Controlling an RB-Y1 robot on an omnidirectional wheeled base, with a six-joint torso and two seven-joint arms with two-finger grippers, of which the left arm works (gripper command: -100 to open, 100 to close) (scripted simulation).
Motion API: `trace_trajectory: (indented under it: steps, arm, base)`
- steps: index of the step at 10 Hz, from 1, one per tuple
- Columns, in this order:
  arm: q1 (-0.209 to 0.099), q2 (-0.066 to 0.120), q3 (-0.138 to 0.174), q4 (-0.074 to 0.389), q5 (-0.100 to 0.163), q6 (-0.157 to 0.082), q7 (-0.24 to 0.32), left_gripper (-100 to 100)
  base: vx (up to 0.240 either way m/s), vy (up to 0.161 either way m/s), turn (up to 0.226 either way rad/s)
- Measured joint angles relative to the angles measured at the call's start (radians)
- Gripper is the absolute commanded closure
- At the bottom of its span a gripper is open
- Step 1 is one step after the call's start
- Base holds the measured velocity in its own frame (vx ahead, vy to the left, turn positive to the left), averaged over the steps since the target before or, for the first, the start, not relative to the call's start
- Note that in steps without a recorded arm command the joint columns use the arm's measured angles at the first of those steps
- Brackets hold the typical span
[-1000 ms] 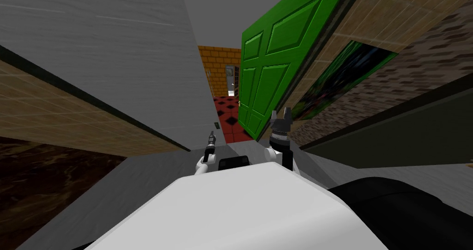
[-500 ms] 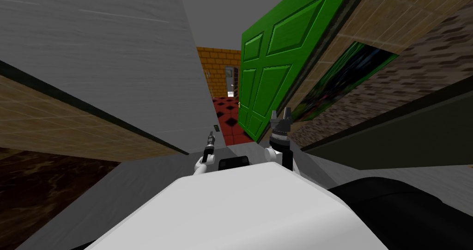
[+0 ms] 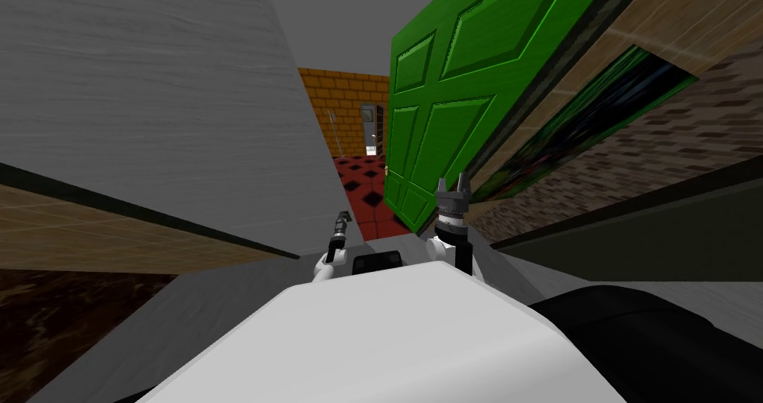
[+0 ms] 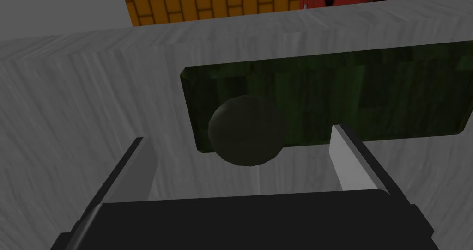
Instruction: Push the door open
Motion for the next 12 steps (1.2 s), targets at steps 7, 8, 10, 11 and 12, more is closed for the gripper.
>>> trace_trajectory:
  steps: [7,8,10,11,12]
  arm:
    - [-0.003,-0.008,0.002,0.011,0.001,-0.003,-0.001,100]
    - [-0.002,-0.008,0.002,0.011,0.001,-0.003,-0.001,100]
    - [-0.006,-0.006,0.009,0.032,0.005,-0.003,-0.011,100]
    - [0.001,-0.004,0.012,0.015,0.007,0.006,-0.016,100]
    - [-0.007,0.001,0.019,0.019,0.01,0.007,-0.021,100]
  base:
    - [0.0,0.0,-0.001]
    - [0.091,0.01,0.034]
    - [0.158,-0.002,0.026]
    - [0.163,-0.001,0.053]
    - [0.189,0.017,0.064]
